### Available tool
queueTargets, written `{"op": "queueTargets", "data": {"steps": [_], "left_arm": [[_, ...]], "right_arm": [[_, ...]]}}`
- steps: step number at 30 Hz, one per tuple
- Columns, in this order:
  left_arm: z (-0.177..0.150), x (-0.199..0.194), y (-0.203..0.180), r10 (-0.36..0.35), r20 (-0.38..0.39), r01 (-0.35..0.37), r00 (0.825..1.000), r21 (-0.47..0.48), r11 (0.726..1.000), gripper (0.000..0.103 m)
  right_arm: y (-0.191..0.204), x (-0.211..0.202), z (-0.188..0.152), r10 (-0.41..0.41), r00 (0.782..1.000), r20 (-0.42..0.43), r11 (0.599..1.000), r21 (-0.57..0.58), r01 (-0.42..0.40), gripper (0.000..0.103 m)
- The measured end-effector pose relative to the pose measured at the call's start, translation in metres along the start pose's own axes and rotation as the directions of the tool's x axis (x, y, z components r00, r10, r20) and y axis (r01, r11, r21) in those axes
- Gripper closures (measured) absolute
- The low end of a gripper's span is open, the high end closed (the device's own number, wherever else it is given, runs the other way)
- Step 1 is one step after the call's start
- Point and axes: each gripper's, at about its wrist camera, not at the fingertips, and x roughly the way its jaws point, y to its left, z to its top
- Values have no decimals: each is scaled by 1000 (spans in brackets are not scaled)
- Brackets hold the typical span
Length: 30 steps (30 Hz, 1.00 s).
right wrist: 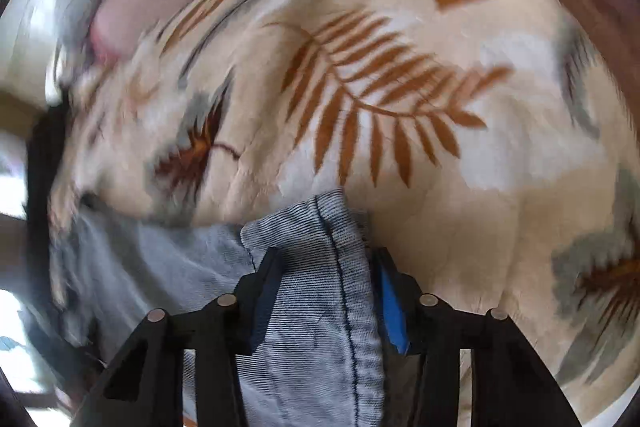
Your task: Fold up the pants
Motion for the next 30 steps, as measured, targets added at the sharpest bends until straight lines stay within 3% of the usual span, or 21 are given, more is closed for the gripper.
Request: {"op": "queueTargets", "data": {"steps": [1, 2, 4, 8, 11, 12, 13, 15, 18, 21, 23, 24, 25, 26, 27, 28, 30], "left_arm": [[0, 0, 0, -1, 0, 1, 1000, 4, 1000, 0], [-1, 0, -1, 2, -2, -2, 1000, 6, 1000, 0], [-3, -1, -3, 10, -5, -10, 1000, 8, 1000, 0], [-3, 2, -3, 7, 0, -7, 1000, 10, 1000, 0], [0, 4, -3, 13, -16, -13, 1000, 14, 1000, 0], [1, 4, -3, 15, -23, -15, 1000, 15, 1000, 0], [3, 4, -4, 18, -33, -18, 999, 17, 1000, 0], [6, -2, -5, 33, -46, -32, 998, 29, 999, 0], [13, -24, -11, 29, 26, -29, 999, 35, 999, 0], [20, -38, -19, -6, 97, 3, 995, 36, 999, 0], [20, -26, -28, 7, 70, -11, 998, 58, 998, 0], [17, -12, -31, 20, 17, -21, 1000, 67, 998, 0], [11, 3, -33, 25, -40, -23, 999, 68, 997, 0], [8, 8, -30, 5, -25, -4, 1000, 32, 999, 0], [7, 5, -24, -19, -16, 18, 1000, -5, 1000, 0], [9, 3, -23, -24, -27, 24, 999, -5, 1000, 0], [12, -2, -23, -16, -33, 16, 999, 2, 1000, 0]], "right_arm": [[0, -3, 0, 10, 1000, 1, 1000, -6, -10, 79], [1, -5, -1, 41, 999, 0, 999, -6, -41, 82], [10, -16, -6, 30, 999, 31, 998, -50, -28, 85], [28, -50, -27, -52, 977, 209, 993, -92, 73, 85], [22, -23, -31, -116, 977, 177, 990, -58, 128, 82], [16, -13, -32, -135, 975, 179, 989, -32, 143, 73], [13, -13, -32, -117, 973, 198, 992, -20, 123, 72], [6, -26, -34, -96, 974, 207, 995, 27, 93, 68], [11, -63, -45, -129, 950, 285, 992, 39, 123, 68], [25, -89, -56, -31, 940, 339, 1000, 15, 28, 65], [28, -77, -60, 108, 948, 299, 992, 34, -124, 53], [23, -62, -61, 149, 956, 254, 983, 64, -170, 49], [16, -39, -62, 163, 969, 187, 978, 99, -184, 49], [4, -16, -64, 171, 977, 131, 971, 147, -190, 51], [-9, -12, -66, 194, 968, 161, 959, 177, -222, 61], [-17, -18, -68, 220, 959, 179, 939, 228, -258, 65], [-12, -40, -69, 212, 956, 204, 938, 233, -258, 61]]}}
